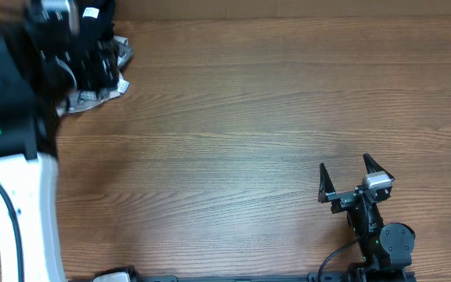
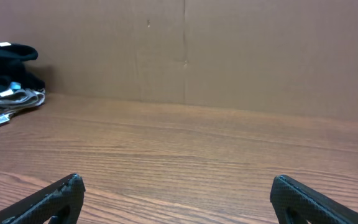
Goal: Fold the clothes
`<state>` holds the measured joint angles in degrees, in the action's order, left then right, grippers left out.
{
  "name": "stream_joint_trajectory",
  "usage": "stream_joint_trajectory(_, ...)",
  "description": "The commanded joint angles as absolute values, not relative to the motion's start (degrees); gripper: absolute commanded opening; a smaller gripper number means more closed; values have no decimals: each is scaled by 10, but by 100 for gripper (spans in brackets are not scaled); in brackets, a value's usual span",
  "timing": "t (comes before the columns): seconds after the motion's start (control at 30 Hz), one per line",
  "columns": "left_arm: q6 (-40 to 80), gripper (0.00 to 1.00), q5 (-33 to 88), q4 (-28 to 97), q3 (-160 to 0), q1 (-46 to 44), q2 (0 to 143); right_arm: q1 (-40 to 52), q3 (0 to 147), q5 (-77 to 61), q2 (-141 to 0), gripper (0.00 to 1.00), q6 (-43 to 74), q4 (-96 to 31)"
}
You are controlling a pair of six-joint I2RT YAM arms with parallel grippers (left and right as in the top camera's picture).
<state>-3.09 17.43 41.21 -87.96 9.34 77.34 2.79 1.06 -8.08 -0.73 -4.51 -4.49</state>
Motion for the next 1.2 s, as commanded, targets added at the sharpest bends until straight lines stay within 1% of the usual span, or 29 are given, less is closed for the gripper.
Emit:
stream_joint_trajectory(0.0,-47,100,181,329,-687,90,661,32,4,-75,-2,100,-41,-42)
stream_joint_trajectory(0.27,-26,100,179,105,-370,90,468,32,4,-75,-2,100,-41,-42)
stream_joint_trajectory(0.43,0,100,163,-9,-215,90,343,32,4,-75,-2,100,-41,-42)
stream_joint_trajectory(0.53,53,100,116,-19,-150,90,276,32,4,-75,-2,100,-41,-42)
stream_joint_trajectory(0.6,64,100,108,-17,-118,90,235,32,4,-75,-2,100,-41,-42)
stream_joint_trajectory(0.87,47,100,108,-20,-31,73,130,32,4,-75,-2,100,-41,-42)
stream_joint_trajectory(1.07,42,100,69,-20,-4,36,92,32,4,-75,-2,100,-41,-42)
stream_joint_trajectory(1.17,15,100,66,-7,-3,17,79,32,4,-75,-2,100,-41,-42)
